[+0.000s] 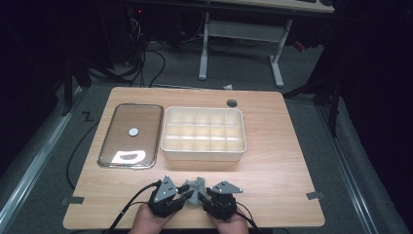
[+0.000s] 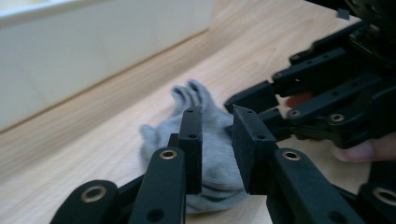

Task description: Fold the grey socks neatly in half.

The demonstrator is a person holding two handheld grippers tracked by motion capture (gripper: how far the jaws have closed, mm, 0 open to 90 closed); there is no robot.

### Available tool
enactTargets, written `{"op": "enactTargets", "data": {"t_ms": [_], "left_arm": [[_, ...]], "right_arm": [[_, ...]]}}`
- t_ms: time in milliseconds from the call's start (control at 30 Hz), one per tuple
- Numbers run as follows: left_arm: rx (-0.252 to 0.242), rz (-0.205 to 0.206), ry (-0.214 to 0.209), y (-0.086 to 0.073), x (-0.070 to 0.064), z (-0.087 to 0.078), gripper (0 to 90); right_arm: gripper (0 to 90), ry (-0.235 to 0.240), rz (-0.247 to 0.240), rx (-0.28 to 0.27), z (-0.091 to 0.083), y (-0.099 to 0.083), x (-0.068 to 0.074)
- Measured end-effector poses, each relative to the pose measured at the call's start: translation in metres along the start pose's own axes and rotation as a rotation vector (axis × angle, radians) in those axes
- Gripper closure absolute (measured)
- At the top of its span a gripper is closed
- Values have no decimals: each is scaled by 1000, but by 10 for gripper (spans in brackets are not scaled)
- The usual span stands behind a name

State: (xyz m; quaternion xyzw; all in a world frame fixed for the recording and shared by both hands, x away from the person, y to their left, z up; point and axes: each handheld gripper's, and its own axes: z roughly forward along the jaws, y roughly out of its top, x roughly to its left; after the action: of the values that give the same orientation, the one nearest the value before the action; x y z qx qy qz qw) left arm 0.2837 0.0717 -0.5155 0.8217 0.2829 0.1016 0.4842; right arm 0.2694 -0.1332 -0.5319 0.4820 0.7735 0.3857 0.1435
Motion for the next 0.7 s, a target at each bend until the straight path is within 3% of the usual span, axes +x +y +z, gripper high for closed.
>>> {"op": "enactTargets", "data": {"t_ms": [133, 200, 300, 400, 533, 700], "left_arm": [[72, 17, 44, -8, 2, 12, 738], [63, 9, 46, -11, 4, 12, 750], [73, 34, 63, -12, 3, 13, 761], [81, 29, 62, -12, 4, 13, 766], [85, 14, 65, -12, 5, 13, 777], [90, 8, 57, -12, 6, 13, 786]], "right_arm": [[659, 1, -10, -3, 0, 0, 1], [654, -9, -25, -2, -1, 0, 2], [618, -18, 5, 22, -1, 4, 2], [610, 10, -1, 33, -1, 6, 0], [581, 53, 38, 35, -1, 4, -5], [657, 60, 31, 27, 0, 2, -1]]}}
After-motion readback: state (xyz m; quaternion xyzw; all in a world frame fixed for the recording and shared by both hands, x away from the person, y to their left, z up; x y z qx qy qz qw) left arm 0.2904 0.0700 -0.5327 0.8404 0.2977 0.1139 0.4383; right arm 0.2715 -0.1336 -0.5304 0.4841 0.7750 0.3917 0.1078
